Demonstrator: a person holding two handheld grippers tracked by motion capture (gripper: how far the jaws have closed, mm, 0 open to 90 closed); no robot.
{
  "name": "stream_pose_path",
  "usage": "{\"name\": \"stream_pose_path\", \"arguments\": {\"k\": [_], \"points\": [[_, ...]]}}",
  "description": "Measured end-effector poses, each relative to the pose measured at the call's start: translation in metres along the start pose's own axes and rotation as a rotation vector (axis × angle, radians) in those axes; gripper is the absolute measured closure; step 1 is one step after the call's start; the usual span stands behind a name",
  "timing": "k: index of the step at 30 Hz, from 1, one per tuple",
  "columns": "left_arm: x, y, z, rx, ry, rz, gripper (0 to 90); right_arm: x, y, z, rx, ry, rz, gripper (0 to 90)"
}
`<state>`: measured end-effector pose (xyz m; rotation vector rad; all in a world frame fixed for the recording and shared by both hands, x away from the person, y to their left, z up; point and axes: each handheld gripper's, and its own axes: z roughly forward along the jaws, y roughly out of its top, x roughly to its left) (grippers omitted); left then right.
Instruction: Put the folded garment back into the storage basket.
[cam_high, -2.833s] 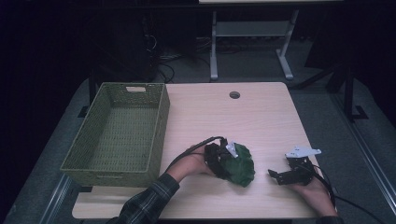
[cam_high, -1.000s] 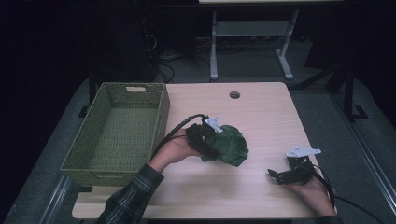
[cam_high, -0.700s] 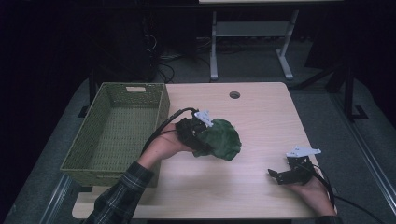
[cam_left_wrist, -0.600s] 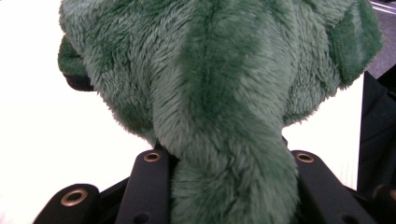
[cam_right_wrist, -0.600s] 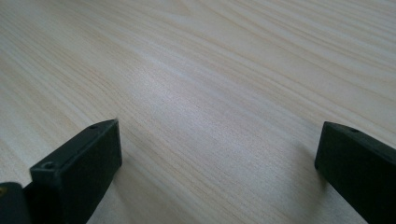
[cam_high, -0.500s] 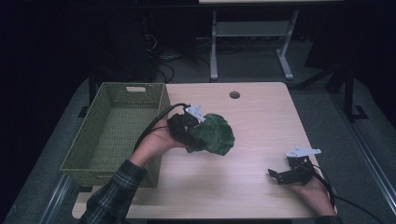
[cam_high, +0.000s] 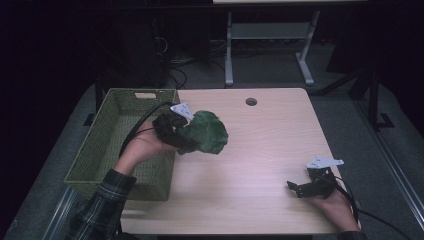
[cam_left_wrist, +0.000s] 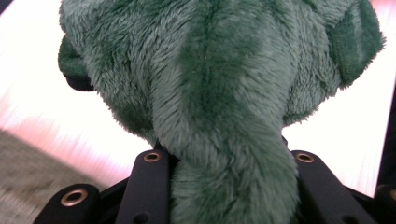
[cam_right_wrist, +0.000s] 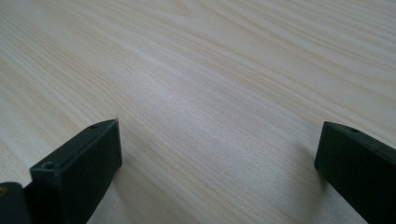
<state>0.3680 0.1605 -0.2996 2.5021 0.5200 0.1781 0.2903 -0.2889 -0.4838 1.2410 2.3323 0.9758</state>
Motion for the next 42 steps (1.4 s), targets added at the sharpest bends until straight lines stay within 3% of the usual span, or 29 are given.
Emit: {"name": "stream_pose_path", "arguments": {"k": [19, 26, 37, 39, 42], "points": [[0.026, -0.06, -0.048, -0.046, 0.123, -0.13, 64.4, 0.0, 0.0, 0.0, 0.0, 0.0, 0.0, 0.4], [0.037, -0.092, -0.062, -0.074, 0.172, -0.212, 64.4, 0.0, 0.0, 0.0, 0.0, 0.0, 0.001, 0.4], [0.051, -0.138, -0.059, -0.036, 0.231, -0.312, 64.4, 0.0, 0.0, 0.0, 0.001, 0.0, 0.001, 0.4], [0.056, -0.15, -0.057, -0.037, 0.25, -0.353, 64.4, 0.0, 0.0, 0.0, 0.001, 0.0, 0.001, 0.4], [0.059, -0.162, -0.051, -0.019, 0.268, -0.378, 64.3, 0.0, 0.0, 0.0, 0.001, 0.0, 0.0, 0.4]]}}
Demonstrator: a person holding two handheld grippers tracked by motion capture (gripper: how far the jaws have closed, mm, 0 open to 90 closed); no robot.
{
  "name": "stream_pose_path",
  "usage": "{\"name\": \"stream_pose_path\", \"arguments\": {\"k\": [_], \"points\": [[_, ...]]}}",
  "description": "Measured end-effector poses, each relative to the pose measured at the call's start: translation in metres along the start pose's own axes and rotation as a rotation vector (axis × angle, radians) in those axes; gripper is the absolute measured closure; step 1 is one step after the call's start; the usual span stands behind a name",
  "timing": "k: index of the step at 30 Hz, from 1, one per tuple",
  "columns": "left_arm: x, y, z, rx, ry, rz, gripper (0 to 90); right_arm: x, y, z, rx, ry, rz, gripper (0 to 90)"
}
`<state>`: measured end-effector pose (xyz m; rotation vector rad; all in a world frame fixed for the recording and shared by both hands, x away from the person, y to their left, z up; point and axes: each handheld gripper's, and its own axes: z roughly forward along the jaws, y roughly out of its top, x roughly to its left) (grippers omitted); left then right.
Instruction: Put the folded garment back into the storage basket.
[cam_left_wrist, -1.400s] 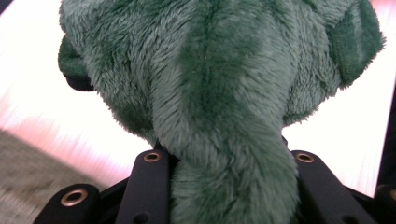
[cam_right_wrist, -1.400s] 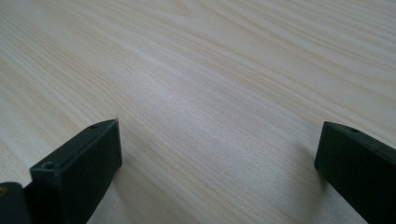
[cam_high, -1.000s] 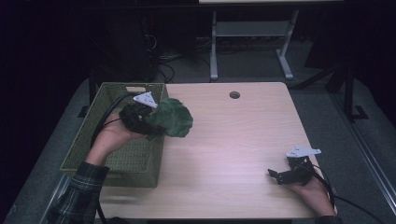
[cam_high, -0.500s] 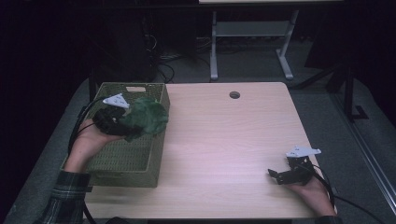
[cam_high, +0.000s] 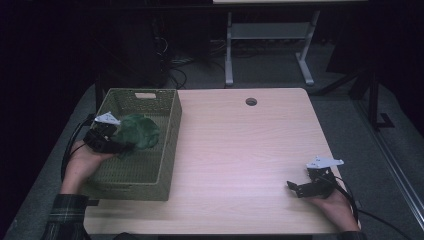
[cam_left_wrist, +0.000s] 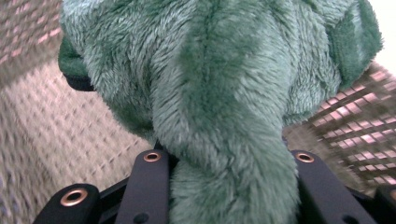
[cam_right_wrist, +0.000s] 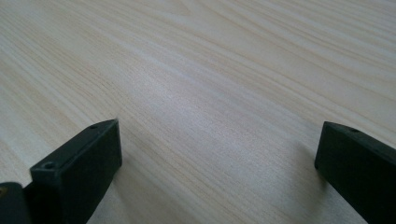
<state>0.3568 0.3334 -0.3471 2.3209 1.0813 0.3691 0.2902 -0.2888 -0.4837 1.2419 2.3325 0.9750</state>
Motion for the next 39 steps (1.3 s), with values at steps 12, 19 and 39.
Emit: {"name": "stream_pose_path", "arguments": {"k": [12, 19, 39], "points": [[0.008, -0.024, 0.031, 0.034, 0.046, -0.039, 63.5, 0.0, 0.0, 0.0, 0.0, 0.0, 0.0, 0.4], [0.007, -0.028, 0.046, 0.087, 0.06, -0.029, 62.7, 0.0, 0.0, 0.0, 0.0, 0.0, 0.0, 0.4], [0.009, -0.029, 0.062, 0.196, 0.09, -0.036, 26.0, 0.0, 0.0, 0.0, -0.002, 0.003, -0.004, 0.4]]}}
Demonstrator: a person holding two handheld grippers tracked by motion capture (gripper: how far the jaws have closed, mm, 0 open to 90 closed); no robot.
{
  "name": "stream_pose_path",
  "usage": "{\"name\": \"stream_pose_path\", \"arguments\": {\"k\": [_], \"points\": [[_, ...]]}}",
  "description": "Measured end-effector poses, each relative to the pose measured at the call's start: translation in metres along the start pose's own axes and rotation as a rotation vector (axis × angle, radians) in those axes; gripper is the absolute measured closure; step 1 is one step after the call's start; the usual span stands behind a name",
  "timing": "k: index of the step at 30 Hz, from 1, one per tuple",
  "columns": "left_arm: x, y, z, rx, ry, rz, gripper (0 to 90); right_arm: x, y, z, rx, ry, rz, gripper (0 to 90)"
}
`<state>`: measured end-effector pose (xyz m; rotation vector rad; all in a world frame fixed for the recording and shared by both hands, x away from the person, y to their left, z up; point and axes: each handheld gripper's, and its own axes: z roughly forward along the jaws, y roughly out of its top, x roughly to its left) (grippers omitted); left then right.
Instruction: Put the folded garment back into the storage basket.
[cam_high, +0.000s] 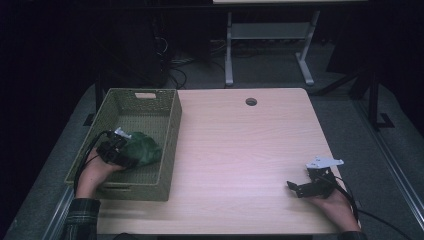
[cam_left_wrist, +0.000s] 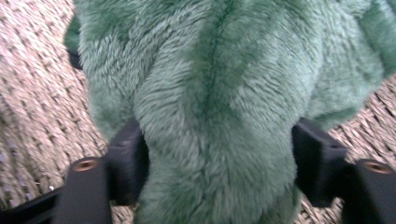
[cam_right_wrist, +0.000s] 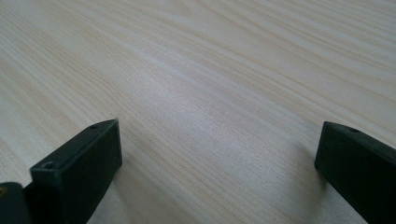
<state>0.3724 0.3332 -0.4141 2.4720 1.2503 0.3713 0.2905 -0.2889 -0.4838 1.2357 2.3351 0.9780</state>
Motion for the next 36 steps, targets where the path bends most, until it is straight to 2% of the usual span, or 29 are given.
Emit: {"name": "stream_pose_path", "arguments": {"k": [4, 8, 11, 14, 16, 18, 21, 22, 23, 26, 36], "points": [[0.001, 0.0, -0.002, -0.026, 0.002, -0.005, 17.1, 0.0, 0.0, 0.0, 0.0, 0.001, -0.001, 0.4], [0.003, 0.0, -0.005, -0.057, -0.01, -0.017, 14.5, 0.0, 0.0, 0.0, 0.0, 0.001, -0.001, 0.4], [0.005, -0.001, -0.008, -0.076, 0.003, -0.017, 13.4, 0.0, 0.0, 0.0, 0.0, 0.001, -0.001, 0.4], [0.007, -0.002, -0.015, -0.146, -0.014, -0.048, 13.1, 0.0, 0.0, 0.0, 0.0, 0.001, 0.0, 0.5], [0.007, -0.002, -0.02, -0.18, -0.023, -0.051, 13.1, 0.0, 0.0, 0.0, 0.0, 0.001, 0.0, 0.4], [0.007, -0.001, -0.023, -0.191, -0.023, -0.044, 13.1, 0.0, 0.0, 0.0, 0.0, 0.001, 0.0, 0.5], [-0.001, 0.006, -0.037, -0.244, -0.038, -0.036, 13.1, 0.0, 0.0, 0.0, 0.0, 0.0, -0.001, 0.4], [-0.001, 0.006, -0.037, -0.244, -0.038, -0.036, 13.2, 0.0, 0.0, 0.0, 0.0, 0.0, -0.001, 0.4], [-0.007, 0.012, -0.045, -0.272, -0.058, -0.029, 13.2, 0.0, 0.0, 0.0, 0.0, 0.0, 0.0, 0.5], [-0.017, 0.02, -0.053, -0.322, -0.104, -0.022, 13.5, 0.0, 0.0, 0.0, 0.001, -0.001, 0.002, 0.5], [-0.058, 0.048, -0.068, -0.365, -0.152, 0.05, 13.5, 0.0, 0.0, 0.0, 0.001, -0.001, 0.002, 0.4]]}}
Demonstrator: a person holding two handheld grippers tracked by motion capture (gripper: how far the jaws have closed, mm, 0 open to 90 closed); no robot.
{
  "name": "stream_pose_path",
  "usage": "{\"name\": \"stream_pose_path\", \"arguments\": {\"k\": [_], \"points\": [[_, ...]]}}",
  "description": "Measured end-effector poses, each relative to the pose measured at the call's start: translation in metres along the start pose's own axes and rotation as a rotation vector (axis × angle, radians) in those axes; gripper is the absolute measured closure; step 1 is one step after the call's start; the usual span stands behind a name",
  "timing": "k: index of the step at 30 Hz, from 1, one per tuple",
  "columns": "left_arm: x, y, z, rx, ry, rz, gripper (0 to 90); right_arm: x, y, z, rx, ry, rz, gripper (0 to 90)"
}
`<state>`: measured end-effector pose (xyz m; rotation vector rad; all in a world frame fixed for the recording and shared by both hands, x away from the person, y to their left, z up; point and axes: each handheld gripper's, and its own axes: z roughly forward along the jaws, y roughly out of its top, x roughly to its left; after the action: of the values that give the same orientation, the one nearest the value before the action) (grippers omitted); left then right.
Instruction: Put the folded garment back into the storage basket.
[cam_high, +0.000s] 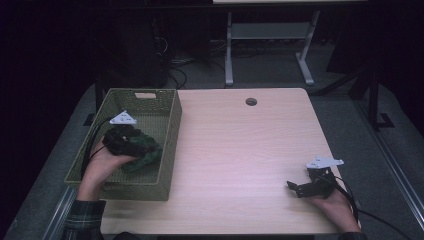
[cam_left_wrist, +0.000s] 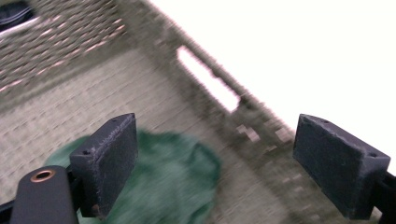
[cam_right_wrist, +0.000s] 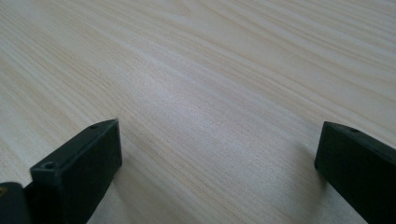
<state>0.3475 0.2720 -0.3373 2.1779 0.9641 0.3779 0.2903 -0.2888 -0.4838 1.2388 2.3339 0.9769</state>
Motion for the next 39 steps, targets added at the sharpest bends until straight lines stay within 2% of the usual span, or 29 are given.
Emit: {"name": "stream_pose_path", "arguments": {"k": [4, 11, 12, 14, 15, 20, 22, 23, 24, 26, 27, 28, 31, 33, 39], "points": [[-0.019, 0.012, 0.007, -0.015, -0.024, 0.028, 13.5, 0.0, 0.0, 0.0, 0.0, 0.0, 0.0, 0.4], [-0.056, 0.032, 0.027, -0.033, -0.096, 0.081, 13.5, 0.0, 0.0, 0.0, 0.0, 0.0, 0.0, 0.5], [-0.056, 0.032, 0.027, -0.033, -0.096, 0.081, 13.5, 0.0, 0.0, 0.0, 0.0, 0.0, 0.0, 0.5], [-0.065, 0.037, 0.034, -0.03, -0.111, 0.097, 13.5, 0.0, 0.0, 0.0, -0.001, 0.0, 0.0, 0.5], [-0.074, 0.04, 0.042, -0.023, -0.122, 0.117, 13.5, 0.0, 0.0, 0.0, -0.001, 0.0, 0.0, 0.5], [-0.096, 0.044, 0.062, -0.014, -0.156, 0.146, 13.5, 0.0, 0.0, 0.0, -0.001, 0.0, -0.001, 0.4], [-0.105, 0.045, 0.07, -0.021, -0.166, 0.156, 13.5, 0.0, 0.0, 0.0, -0.001, 0.0, 0.0, 0.4], [-0.105, 0.045, 0.07, -0.021, -0.166, 0.156, 13.4, 0.0, 0.0, 0.0, -0.001, 0.0, 0.0, 0.4], [-0.114, 0.045, 0.078, -0.024, -0.172, 0.168, 13.4, 0.0, 0.0, 0.0, 0.0, 0.0, 0.0, 0.5], [-0.123, 0.043, 0.086, -0.028, -0.175, 0.181, 13.4, 0.0, 0.0, 0.0, 0.0, 0.0, 0.0, 0.5], [-0.123, 0.043, 0.086, -0.028, -0.175, 0.181, 13.4, 0.0, 0.0, 0.0, 0.0, 0.0, 0.0, 0.5], [-0.13, 0.041, 0.094, -0.032, -0.173, 0.18, 13.4, 0.0, 0.0, 0.0, 0.0, 0.0, 0.0, 0.5], [-0.139, 0.036, 0.107, -0.03, -0.167, 0.183, 13.3, 0.0, 0.0, 0.0, 0.0, 0.0, 0.0, 0.5], [-0.143, 0.031, 0.116, -0.007, -0.161, 0.193, 13.3, 0.0, 0.0, 0.0, 0.0, 0.0, 0.0, 0.4], [-0.148, 0.014, 0.145, 0.055, -0.149, 0.186, 13.2, 0.0, 0.0, 0.0, 0.0, 0.0, -0.002, 0.5]]}}
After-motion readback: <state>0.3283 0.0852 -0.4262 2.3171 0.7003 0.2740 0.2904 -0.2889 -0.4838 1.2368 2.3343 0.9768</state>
